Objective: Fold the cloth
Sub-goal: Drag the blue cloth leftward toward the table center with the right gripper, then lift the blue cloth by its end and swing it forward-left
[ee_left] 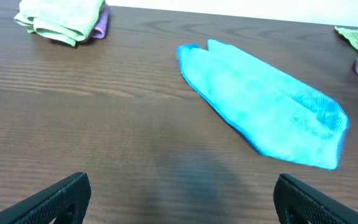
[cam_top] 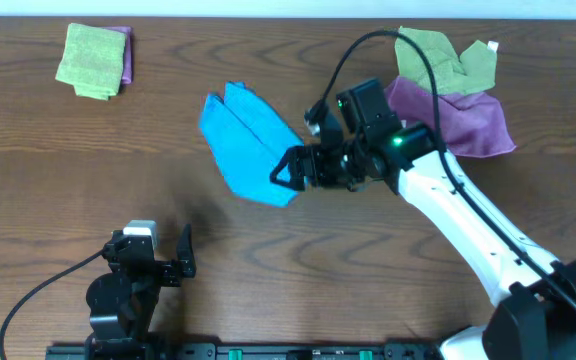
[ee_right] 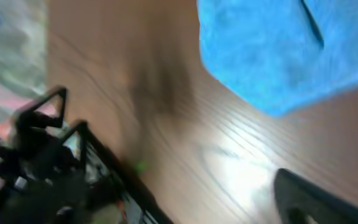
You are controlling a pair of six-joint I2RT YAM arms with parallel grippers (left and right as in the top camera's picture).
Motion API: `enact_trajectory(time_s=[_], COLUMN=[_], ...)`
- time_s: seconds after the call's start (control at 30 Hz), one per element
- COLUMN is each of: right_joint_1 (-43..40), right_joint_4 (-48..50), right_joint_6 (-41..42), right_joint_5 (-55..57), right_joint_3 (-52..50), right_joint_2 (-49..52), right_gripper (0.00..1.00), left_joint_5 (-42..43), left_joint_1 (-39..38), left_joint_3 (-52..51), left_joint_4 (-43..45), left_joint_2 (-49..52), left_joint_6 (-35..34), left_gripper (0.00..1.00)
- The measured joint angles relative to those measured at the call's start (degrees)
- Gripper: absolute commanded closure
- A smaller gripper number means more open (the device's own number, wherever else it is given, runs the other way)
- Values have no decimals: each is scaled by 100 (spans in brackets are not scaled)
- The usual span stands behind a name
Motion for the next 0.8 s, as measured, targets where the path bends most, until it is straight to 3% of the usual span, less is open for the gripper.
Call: enact_trajectory(time_s=[0.2, 0.27, 0.33, 0.4, 0.43, 0.47, 0.57, 0.6, 0.67, 0.73, 0.8], right_joint_1=[9, 22, 83, 177, 232, 313, 424, 426, 380, 310, 203], right_joint_4=[376, 813, 1154, 1307, 1300, 1244, 1110, 1104, 1084, 949, 651], right_joint_6=[-319, -431, -614, -800, -866, -966, -1097, -1110, -1154, -1165, -1200], right_joint_5=[1178, 1471, 1589, 1609, 1626, 1648, 1915, 2059, 2391, 2597, 2706], right_joint_3=[-11, -24, -28, -28, -28, -31, -72, -85, -94, -96, -101], right_joint_2=[0, 17, 111, 302, 415, 597, 968, 1060, 1213, 1272, 1279], right_gripper=[1, 11, 29, 63, 88, 99, 96, 78, 55, 44, 42], left_joint_5=[0, 0, 0, 0, -2, 0, 0, 0, 0, 0, 0], left_joint_1=[0, 0, 0, 0, 0, 0, 0, 0, 0, 0, 0], left_joint_3=[0, 0, 0, 0, 0, 0, 0, 0, 0, 0, 0], left_joint_4=[0, 0, 0, 0, 2, 2, 0, 0, 2, 2, 0], left_joint_2=[0, 0, 0, 0, 0, 0, 0, 0, 0, 0, 0], left_joint_6=[2, 0, 0, 0, 0, 0, 0, 0, 0, 0, 0], left_gripper=[5, 5, 5, 5, 5, 5, 5, 5, 5, 5, 5])
